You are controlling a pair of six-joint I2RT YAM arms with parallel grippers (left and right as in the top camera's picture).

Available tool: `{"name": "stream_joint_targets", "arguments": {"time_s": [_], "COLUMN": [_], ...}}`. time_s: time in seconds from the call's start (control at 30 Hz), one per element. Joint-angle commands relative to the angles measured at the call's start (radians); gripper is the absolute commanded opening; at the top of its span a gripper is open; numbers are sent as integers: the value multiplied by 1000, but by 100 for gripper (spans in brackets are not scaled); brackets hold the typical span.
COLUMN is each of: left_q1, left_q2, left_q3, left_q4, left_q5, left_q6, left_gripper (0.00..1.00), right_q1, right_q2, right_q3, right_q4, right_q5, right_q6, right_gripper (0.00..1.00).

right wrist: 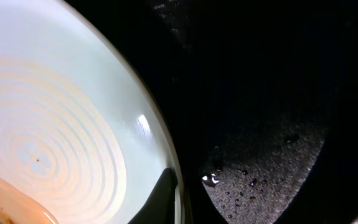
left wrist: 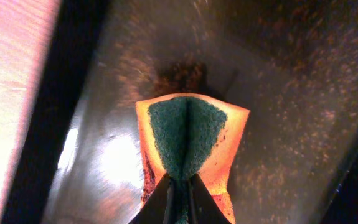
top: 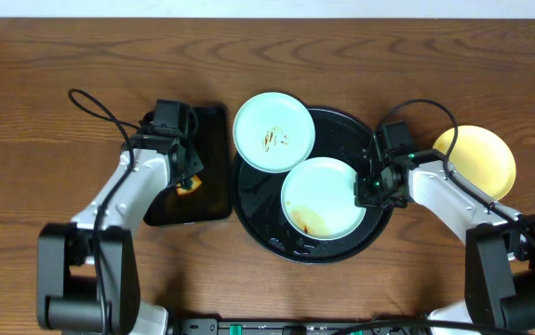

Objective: Clean dirty plates on tray and stack at the side
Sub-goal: 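Return the sponge to the black rectangular tray with left gripper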

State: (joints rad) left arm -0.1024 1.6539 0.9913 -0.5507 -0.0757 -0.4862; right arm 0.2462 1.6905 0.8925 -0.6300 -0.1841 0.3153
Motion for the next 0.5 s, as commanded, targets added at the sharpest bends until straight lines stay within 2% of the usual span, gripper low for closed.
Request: {"name": "stream_joint_targets", "arguments": {"time_s": [0.0,0.1,0.33,0.47], "left_q1": [54,100,222,289], "left_q2": [69,102,108,108], "left_q3": [-6,-6,-6,-6], "left_q4": [27,47,47,47], "left_q5": [221,373,561,866], "left_q6": [77,132,222,342], "left_gripper": [8,8,8,7], "right_q1": [11,11,10,10], "right_q2": [17,17,13,-11], "right_q3": [-29,-29,-16,5], "right_q4": [-1,-1,6,6], "right_q5": [-1,-1,-1,0], "right_q6": [10,10,9,1], "right_gripper": [1,1,1,1]}}
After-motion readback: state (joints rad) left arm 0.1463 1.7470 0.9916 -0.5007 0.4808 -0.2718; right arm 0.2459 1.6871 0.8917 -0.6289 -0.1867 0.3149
